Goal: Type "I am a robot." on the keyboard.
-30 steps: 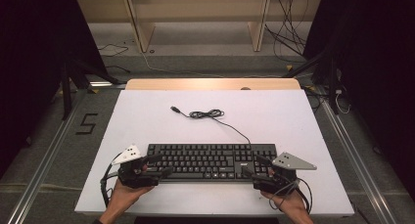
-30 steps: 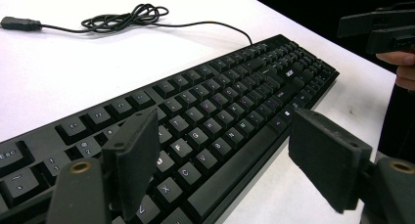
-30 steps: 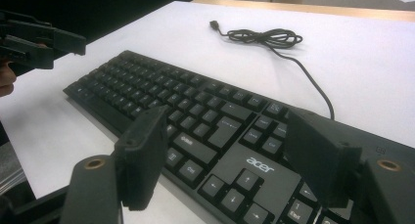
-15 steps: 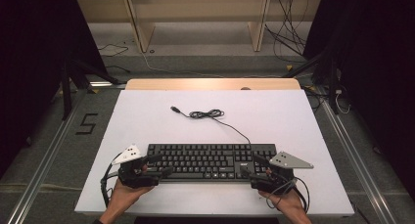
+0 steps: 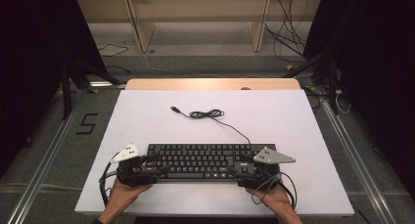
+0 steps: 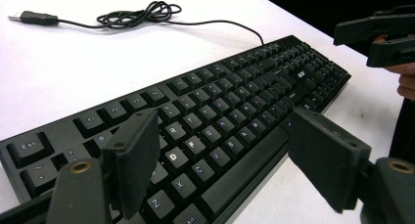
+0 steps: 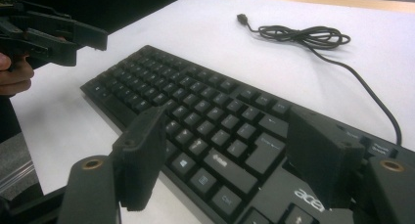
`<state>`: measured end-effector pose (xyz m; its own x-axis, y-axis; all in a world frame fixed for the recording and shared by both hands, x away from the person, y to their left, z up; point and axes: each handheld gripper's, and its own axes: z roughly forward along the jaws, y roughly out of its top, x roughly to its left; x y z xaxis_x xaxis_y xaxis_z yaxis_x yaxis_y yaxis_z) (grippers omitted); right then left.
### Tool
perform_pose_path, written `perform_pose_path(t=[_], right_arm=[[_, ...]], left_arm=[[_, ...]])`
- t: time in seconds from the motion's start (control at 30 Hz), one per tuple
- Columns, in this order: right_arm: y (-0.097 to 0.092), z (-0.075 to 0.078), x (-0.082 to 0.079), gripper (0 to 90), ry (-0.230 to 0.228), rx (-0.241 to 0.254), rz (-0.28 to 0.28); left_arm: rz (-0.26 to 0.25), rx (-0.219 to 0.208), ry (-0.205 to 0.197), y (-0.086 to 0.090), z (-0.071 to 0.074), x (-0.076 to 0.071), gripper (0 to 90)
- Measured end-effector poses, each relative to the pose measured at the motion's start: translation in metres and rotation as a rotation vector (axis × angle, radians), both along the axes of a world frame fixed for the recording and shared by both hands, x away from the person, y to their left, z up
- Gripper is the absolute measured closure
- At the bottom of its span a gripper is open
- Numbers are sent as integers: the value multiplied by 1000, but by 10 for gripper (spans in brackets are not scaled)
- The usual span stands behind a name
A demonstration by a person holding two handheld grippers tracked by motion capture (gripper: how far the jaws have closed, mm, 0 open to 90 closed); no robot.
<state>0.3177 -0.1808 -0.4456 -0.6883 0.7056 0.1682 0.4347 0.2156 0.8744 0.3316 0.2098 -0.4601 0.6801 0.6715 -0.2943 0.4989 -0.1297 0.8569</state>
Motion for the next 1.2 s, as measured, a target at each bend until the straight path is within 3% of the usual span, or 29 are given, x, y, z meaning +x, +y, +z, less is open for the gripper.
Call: perform_pose_path(t=[0.3,0.57,0.83,1.2], right_arm=[[20,2,13,335,-5,-5,29],[44,2,27,368,7,-22,66],[60,-2,40,468,47,-50,66],[81,-9,51,705,94,-87,77]], left_arm=[[33,11,15,4,-1,1,288],[80,49,36,10,-2,4,348],[132,85,84,19,-6,5,524],[127,153,117,21,-9,5,765]])
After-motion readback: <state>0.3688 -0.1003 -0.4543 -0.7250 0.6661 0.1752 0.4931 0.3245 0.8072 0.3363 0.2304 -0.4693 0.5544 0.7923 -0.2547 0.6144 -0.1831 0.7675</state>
